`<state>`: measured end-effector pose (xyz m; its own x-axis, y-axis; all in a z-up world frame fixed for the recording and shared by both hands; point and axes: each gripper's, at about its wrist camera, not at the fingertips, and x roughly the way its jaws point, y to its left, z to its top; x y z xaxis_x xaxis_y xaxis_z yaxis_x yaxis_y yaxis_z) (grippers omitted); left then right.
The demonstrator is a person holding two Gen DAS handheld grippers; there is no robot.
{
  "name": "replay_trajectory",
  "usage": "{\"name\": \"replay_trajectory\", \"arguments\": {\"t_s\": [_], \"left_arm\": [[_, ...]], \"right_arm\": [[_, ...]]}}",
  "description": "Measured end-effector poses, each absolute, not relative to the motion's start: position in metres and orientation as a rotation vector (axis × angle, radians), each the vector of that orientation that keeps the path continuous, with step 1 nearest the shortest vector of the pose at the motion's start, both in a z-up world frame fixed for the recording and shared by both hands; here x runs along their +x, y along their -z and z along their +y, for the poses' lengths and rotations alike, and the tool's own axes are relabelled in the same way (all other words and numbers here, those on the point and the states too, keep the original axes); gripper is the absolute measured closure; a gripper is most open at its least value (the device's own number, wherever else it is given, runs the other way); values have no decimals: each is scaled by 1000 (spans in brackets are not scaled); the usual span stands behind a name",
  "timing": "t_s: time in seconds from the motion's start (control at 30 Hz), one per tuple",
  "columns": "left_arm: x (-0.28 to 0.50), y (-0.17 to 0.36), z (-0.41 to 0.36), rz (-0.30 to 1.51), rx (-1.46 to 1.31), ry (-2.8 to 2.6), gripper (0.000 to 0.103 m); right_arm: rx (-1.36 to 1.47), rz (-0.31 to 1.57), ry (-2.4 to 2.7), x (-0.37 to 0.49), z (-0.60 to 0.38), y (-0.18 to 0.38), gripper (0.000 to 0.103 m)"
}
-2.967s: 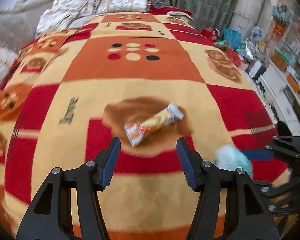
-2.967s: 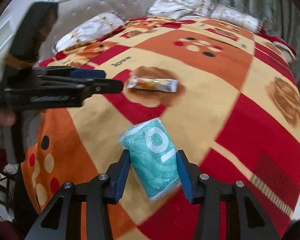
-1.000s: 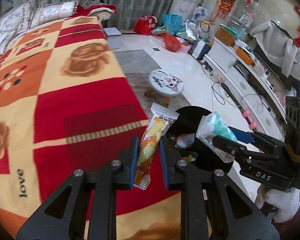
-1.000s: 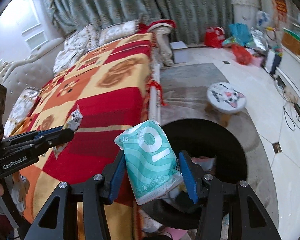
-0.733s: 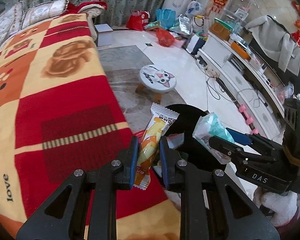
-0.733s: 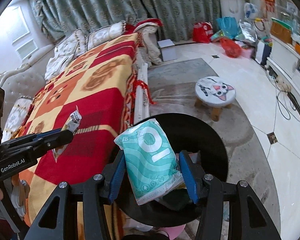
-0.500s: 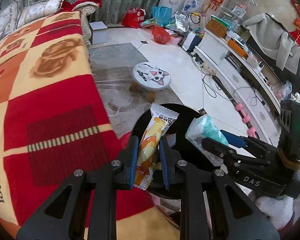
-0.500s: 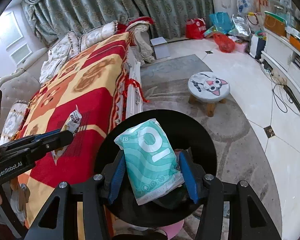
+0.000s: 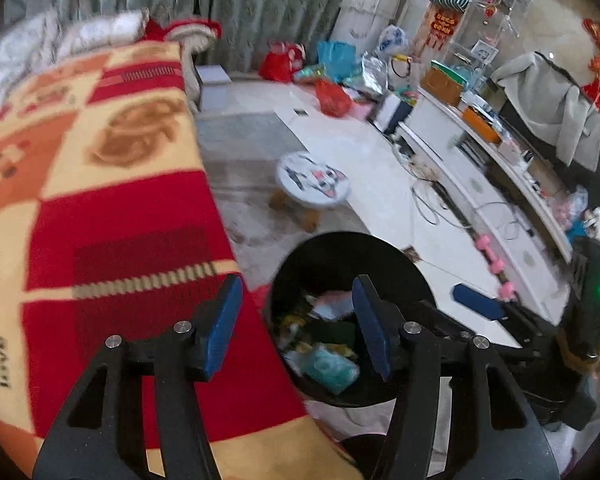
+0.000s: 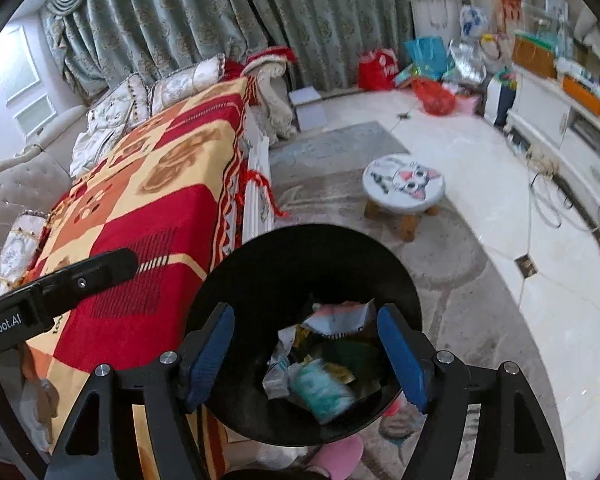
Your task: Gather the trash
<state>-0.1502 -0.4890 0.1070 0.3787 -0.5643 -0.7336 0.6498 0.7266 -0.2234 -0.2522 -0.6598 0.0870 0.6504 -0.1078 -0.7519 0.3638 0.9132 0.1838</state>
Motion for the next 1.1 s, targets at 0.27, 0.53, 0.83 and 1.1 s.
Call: {"name": "replay_trajectory", "arguments": {"t_s": [0.27,0.53,0.83,1.1], "left_arm": [[-178,-134,-462,730,164,705,47],[-192,-153,-434,660,136,677,47],[-196,-163,-415,618,114,658,47],[-202,-168,-410,579,110,653,47]], "right_arm": [[238,709,353,-266,-631,-123,31],[191,611,379,-279,-609,-155,31],[181,568,374,-286,-594,-174,31],[171,557,369,-285,-584,-179,28]]}}
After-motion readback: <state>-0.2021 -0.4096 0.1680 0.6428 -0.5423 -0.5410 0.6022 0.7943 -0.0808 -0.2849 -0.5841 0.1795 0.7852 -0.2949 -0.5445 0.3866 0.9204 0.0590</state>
